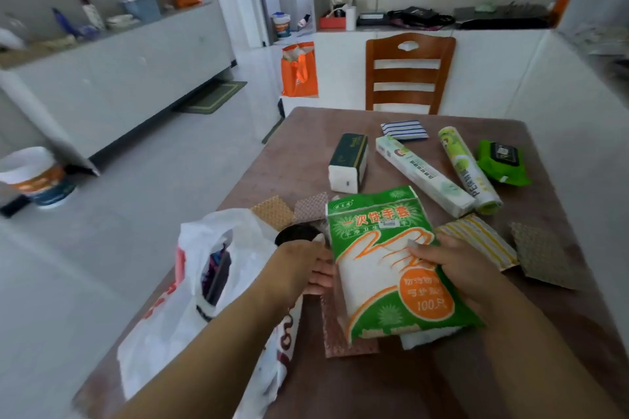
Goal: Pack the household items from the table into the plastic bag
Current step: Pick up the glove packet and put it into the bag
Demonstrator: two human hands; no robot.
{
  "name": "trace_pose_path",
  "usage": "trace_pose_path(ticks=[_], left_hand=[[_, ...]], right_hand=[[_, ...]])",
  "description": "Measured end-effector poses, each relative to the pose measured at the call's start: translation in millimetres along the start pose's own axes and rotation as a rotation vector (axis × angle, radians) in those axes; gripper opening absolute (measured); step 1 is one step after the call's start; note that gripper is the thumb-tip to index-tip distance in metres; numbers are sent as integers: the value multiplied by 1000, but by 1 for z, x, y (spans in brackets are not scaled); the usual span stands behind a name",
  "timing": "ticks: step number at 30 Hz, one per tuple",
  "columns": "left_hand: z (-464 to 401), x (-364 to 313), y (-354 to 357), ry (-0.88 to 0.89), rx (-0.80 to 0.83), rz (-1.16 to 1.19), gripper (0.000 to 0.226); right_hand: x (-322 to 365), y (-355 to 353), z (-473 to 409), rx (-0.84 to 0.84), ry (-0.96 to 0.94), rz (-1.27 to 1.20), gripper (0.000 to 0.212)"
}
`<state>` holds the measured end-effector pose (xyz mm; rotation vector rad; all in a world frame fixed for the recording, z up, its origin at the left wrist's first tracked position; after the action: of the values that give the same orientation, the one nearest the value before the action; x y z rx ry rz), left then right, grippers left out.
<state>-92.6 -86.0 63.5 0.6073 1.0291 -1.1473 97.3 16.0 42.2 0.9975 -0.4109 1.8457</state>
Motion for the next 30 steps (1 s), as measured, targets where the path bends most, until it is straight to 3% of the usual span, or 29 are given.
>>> trace_pose_path(ticks=[3, 6, 9, 13, 15, 17, 19, 23, 25, 27, 30], left_hand=[[23, 15, -33, 86, -16, -91, 46], [42, 27, -73, 228, -127, -367, 55], [54, 38, -114, 310, -133, -502, 58], [65, 59, -143, 327, 51, -586, 42], [70, 72, -142, 339, 179, -699, 50], [77, 77, -141, 474, 228, -866, 66], [83, 75, -151, 616, 149, -775, 60], [89, 67, -185, 794, -4, -275, 52], [89, 66, -199, 788, -77, -92, 66], [93, 64, -205, 816, -82, -98, 75], [99, 68, -209, 897, -27, -191, 74]], right_hand=[[-9, 22, 20, 82, 51, 92, 23], [-18, 42, 40, 140, 79, 202, 38], [-25, 58, 57, 147, 72, 250, 42], [-28, 83, 75, 115, 55, 229, 43], [-29, 96, 84, 97, 46, 221, 45], [-31, 106, 93, 89, 25, 199, 45], [-32, 115, 102, 109, 2, 150, 42], [-32, 144, 107, 196, -21, 82, 39], [-36, 162, 98, 222, 25, 157, 37], [-42, 174, 84, 201, 89, 281, 29], [-52, 171, 61, 37, 122, 348, 14]])
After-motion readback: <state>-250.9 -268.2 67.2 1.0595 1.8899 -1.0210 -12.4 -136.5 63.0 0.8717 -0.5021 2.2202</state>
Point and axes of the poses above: each hand's wrist, its own z-axis away from the middle knuckle, its own y-axis out of the palm, x = y × z, the point moved 2 cm from there along -z, towards the middle knuckle, and after that the axes turned 12 degrees about y, right-handed, at the moved point
